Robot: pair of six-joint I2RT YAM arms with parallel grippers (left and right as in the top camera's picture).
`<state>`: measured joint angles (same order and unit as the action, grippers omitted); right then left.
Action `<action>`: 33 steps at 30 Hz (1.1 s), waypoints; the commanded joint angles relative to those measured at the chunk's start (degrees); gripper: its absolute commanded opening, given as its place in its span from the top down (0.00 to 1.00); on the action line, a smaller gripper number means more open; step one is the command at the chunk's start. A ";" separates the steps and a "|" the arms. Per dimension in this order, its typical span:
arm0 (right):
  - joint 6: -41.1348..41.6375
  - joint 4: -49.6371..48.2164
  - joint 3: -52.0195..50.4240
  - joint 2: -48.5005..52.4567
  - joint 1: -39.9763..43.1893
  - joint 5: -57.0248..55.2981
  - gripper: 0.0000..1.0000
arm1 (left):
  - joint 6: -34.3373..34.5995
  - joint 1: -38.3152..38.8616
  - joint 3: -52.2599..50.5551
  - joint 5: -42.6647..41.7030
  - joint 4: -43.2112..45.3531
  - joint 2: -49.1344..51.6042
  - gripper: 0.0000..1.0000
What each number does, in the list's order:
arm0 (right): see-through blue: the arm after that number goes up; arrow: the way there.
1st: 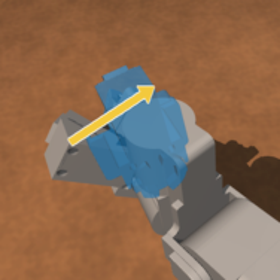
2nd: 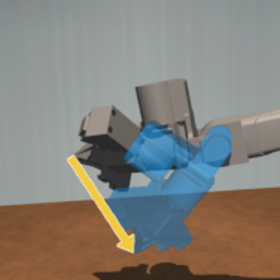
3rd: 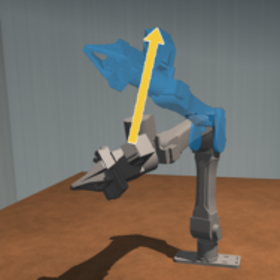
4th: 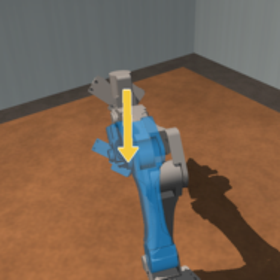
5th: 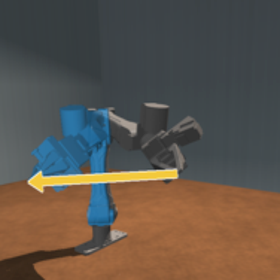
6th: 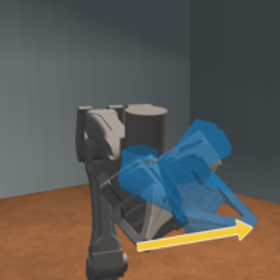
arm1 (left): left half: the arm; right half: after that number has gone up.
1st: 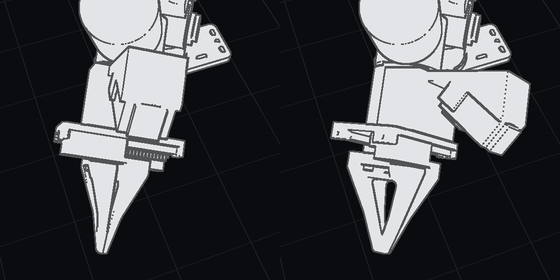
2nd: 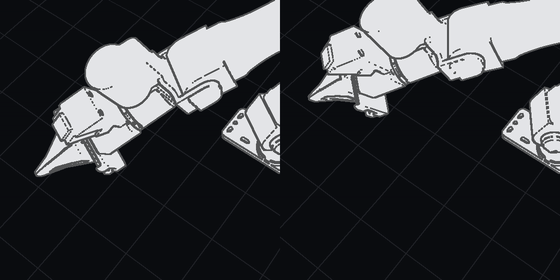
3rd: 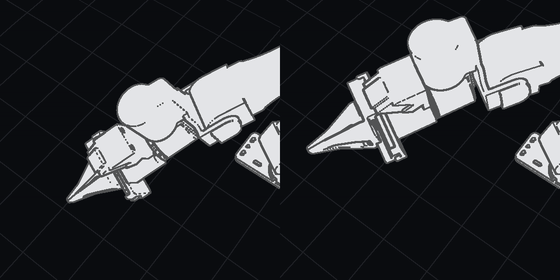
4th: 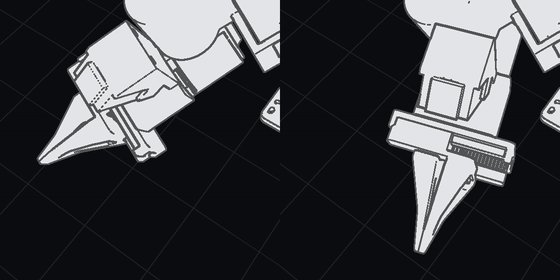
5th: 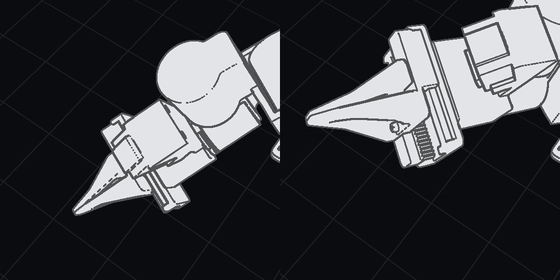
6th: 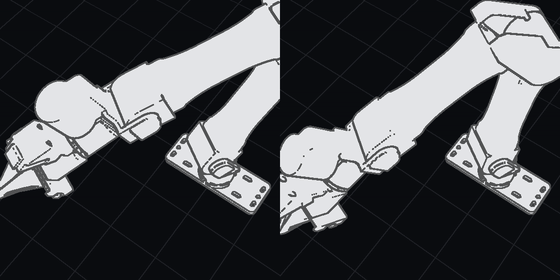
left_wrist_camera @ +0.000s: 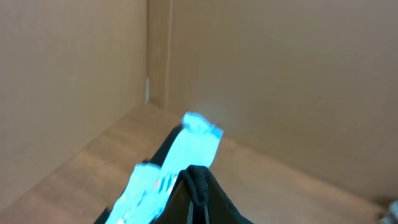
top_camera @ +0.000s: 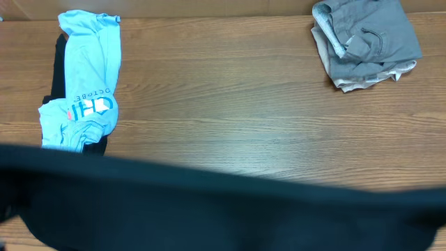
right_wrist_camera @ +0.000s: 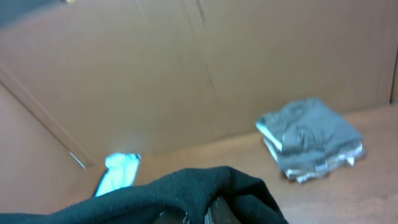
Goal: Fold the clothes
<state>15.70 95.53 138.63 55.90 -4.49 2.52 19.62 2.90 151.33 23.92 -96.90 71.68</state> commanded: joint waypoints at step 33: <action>-5.33 -65.61 -30.03 67.58 0.39 2.67 0.96 | -0.37 -0.24 -24.37 3.74 55.65 63.80 0.96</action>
<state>10.66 33.17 108.07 123.63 -4.49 5.17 20.36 2.90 126.67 28.91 -45.06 134.13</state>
